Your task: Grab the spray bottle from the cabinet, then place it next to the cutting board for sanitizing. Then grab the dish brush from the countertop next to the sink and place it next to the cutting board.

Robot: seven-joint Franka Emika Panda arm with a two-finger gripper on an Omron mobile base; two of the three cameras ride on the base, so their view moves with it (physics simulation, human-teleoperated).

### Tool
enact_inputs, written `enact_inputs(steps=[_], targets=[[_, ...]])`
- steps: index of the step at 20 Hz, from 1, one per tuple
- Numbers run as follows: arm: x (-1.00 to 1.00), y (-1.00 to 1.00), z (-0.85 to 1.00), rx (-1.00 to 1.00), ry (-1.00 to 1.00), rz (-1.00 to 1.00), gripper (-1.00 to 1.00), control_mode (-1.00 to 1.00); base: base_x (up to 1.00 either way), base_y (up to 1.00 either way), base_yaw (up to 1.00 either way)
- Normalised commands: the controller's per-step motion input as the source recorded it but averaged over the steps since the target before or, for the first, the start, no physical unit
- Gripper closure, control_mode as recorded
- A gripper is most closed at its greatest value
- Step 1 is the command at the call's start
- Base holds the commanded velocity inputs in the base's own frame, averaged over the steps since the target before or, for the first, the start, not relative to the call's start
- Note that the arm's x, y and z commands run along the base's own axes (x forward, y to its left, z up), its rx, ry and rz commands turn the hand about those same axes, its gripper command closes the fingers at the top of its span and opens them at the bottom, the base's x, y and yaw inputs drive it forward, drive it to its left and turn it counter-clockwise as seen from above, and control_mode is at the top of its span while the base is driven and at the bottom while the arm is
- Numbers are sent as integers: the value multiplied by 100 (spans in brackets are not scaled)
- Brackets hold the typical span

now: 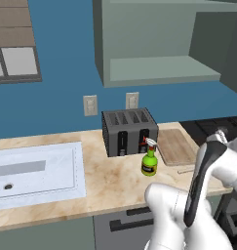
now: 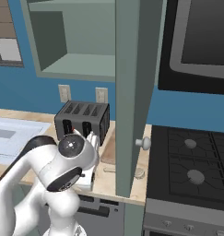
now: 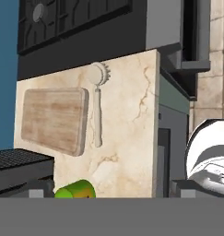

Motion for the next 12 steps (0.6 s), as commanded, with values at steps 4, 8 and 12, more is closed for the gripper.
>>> enact_inputs(steps=[4,8,12], targets=[[-35,22,100,0,0,12,-100,-100,0,0,0],[-19,9,100,0,0,14,-100,-100,0,0,0],[-15,42,100,-2,0,11,-100,-100,0,0,0]])
